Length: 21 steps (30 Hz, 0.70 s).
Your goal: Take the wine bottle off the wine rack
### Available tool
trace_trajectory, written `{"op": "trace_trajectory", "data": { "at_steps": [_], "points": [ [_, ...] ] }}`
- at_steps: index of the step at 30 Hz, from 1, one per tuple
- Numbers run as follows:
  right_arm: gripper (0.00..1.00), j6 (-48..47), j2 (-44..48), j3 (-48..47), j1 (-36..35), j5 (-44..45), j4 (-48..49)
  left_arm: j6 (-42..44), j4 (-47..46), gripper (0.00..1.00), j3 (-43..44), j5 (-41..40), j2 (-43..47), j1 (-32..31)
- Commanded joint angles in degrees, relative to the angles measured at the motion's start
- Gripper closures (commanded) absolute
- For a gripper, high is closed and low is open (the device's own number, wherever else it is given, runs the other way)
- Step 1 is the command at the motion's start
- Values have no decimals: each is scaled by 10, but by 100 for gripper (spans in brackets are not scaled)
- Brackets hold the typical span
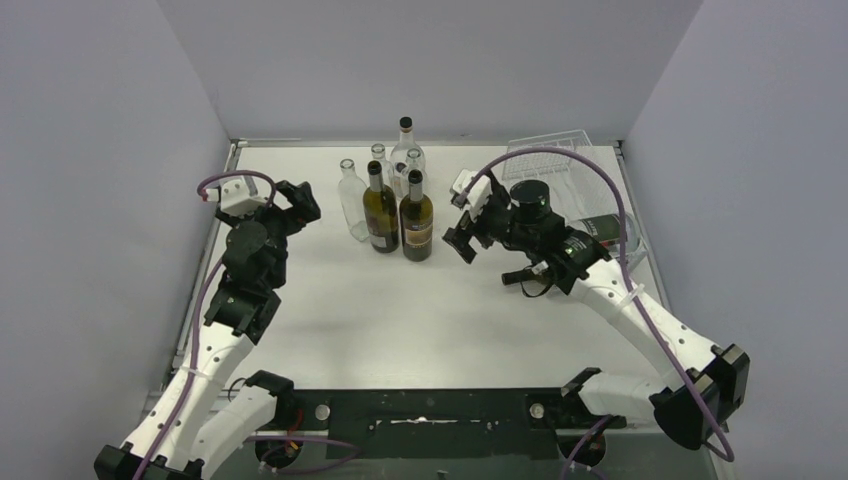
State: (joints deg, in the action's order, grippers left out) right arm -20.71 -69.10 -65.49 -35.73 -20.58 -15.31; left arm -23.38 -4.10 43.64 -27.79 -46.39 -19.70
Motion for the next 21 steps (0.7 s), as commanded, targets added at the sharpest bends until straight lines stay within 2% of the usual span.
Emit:
{"op": "trace_trajectory", "data": {
  "at_steps": [1,7,11,21],
  "points": [
    [4,-33,50,27,-2,63,-85,-4,-32,10,6,11,-3,5],
    [7,-65,53,38,-29,136,-186,-8,-33,11,6,18,-3,7],
    [6,-96,1,24,-79,197,-261,-8,-34,11,5,16,0,5],
    [7,-163,-106,15,-83,301,-351,-4,-31,11,7,4,12,-3]
  ]
}}
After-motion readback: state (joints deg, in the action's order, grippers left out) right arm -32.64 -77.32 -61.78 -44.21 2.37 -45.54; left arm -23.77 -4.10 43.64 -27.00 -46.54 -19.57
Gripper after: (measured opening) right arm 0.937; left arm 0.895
